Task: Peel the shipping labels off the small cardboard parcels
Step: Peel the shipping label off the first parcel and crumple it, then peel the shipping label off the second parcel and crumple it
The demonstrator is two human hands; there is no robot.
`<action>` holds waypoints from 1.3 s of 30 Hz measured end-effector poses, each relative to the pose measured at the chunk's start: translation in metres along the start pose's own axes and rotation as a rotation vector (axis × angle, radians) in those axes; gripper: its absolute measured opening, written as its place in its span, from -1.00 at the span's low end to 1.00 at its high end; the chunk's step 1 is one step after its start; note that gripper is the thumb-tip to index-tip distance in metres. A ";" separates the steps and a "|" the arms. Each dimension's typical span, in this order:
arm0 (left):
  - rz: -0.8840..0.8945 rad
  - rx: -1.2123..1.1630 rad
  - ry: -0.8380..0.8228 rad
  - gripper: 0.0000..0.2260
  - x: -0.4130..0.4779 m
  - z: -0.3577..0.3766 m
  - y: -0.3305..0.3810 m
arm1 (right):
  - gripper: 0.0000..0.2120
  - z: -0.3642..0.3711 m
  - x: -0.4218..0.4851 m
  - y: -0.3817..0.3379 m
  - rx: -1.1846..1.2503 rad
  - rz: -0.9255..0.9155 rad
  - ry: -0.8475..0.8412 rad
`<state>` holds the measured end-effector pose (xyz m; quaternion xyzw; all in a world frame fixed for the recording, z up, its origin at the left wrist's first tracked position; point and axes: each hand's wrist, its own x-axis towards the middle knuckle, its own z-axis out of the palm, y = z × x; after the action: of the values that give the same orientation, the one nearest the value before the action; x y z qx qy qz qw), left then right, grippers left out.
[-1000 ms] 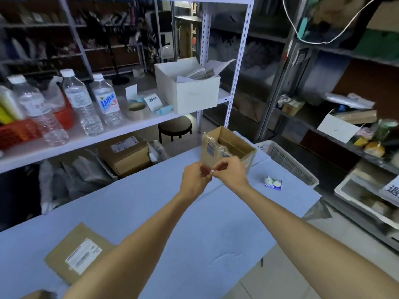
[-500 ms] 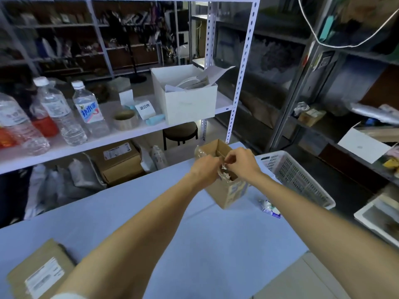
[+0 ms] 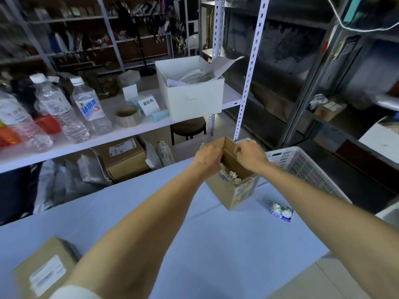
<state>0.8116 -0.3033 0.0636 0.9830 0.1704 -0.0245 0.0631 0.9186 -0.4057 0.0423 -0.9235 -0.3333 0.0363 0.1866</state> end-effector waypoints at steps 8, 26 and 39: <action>-0.144 -0.068 -0.017 -0.68 -0.043 -0.003 -0.055 | -0.78 0.013 0.000 -0.050 -0.045 -0.203 -0.117; -0.712 -0.152 0.009 -0.87 -0.347 0.011 -0.251 | -0.63 0.114 -0.147 -0.336 -0.064 -0.701 -0.457; -0.820 -0.227 -0.004 -0.69 -0.513 0.035 -0.337 | -0.65 0.173 -0.280 -0.471 -0.177 -0.764 -0.501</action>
<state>0.2140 -0.1634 0.0254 0.8207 0.5487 -0.0304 0.1565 0.3848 -0.1922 0.0392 -0.7095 -0.6863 0.1584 0.0207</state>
